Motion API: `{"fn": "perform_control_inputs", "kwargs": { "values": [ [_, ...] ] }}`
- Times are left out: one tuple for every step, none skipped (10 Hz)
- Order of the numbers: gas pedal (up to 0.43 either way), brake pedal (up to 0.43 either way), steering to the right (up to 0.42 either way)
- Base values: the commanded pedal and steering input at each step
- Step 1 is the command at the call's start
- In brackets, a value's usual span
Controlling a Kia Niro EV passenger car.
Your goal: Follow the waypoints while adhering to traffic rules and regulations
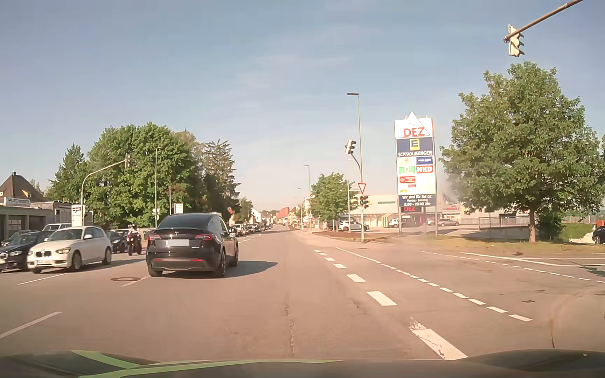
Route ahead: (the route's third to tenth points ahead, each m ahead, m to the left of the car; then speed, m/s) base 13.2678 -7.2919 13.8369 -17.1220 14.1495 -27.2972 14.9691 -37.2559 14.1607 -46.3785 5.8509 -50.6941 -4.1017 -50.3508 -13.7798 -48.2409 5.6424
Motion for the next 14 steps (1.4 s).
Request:
{"fn": "perform_control_inputs", "kwargs": {
  "values": [
    [0.0,0.024,0.162],
    [0.0,0.024,0.19],
    [0.0,0.024,0.222],
    [0.0,0.024,0.246],
    [0.0,0.006,0.281],
    [0.0,0.0,0.31],
    [0.0,0.0,0.323],
    [0.0,0.0,0.337],
    [0.0,0.0,0.353],
    [0.0,0.0,0.371],
    [0.0,0.0,0.38],
    [0.0,0.0,0.396],
    [0.0,0.0,0.405],
    [0.0,0.0,0.409]
  ]
}}
